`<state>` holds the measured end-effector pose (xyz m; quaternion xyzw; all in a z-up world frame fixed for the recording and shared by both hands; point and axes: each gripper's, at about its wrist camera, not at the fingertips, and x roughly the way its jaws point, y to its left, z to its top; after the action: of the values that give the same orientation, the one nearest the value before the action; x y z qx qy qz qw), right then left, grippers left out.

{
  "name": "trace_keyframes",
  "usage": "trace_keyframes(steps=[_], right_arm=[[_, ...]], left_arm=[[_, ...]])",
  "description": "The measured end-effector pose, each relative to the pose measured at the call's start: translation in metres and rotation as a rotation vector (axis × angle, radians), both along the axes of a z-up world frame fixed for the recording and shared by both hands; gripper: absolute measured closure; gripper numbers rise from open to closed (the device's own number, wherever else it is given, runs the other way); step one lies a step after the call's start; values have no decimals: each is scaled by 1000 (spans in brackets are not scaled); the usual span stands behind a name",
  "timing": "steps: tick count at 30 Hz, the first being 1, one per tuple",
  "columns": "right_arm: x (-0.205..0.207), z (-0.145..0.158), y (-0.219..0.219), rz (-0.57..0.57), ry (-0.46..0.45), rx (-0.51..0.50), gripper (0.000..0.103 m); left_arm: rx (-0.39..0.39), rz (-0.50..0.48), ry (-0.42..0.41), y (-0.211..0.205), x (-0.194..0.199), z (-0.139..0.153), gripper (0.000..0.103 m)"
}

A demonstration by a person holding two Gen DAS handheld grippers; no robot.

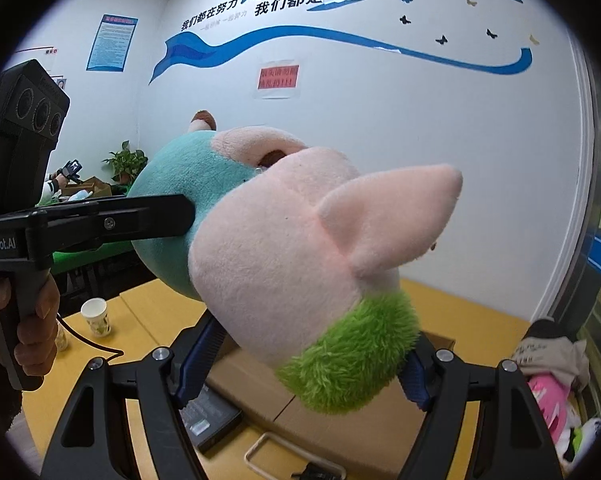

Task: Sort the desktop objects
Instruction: 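Lift the plush pig with the left gripper and carry it over the box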

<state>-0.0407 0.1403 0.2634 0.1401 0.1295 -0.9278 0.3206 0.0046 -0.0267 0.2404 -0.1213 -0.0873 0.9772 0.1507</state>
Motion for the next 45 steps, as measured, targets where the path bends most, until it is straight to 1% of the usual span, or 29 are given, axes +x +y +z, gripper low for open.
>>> trace_keyframes(steps=[5,10,15,18,22,25,29,33,36,45], right_arm=[[-29,30,-16,17,34,0,26],[-61,65,-29,69,54,-25,26],[-89,91,-42,69,87,-20,26],[-106,105,-50,74,95,-12,26],[-130,112,-62,76,99,-3,26],[-148,104,-68,78,73,-8,26],[-174,81,-77,83,30,-12,26],[-201,49,-86,78,-23,3,26],[-220,23,-93,73,-62,21,26],[-263,-46,-103,67,-166,57,26]], left_arm=[[0,5,33,-16,-25,29,27],[-15,37,66,-32,-47,65,27],[-29,48,83,-48,-76,92,27],[-18,52,88,-60,-93,101,27],[2,66,88,-72,-115,100,27],[-4,80,69,-78,-135,92,27],[-10,89,24,-86,-162,70,27],[17,90,-46,-99,-196,35,27],[30,89,-91,-104,-214,9,27],[68,87,-229,-111,-250,-72,27]])
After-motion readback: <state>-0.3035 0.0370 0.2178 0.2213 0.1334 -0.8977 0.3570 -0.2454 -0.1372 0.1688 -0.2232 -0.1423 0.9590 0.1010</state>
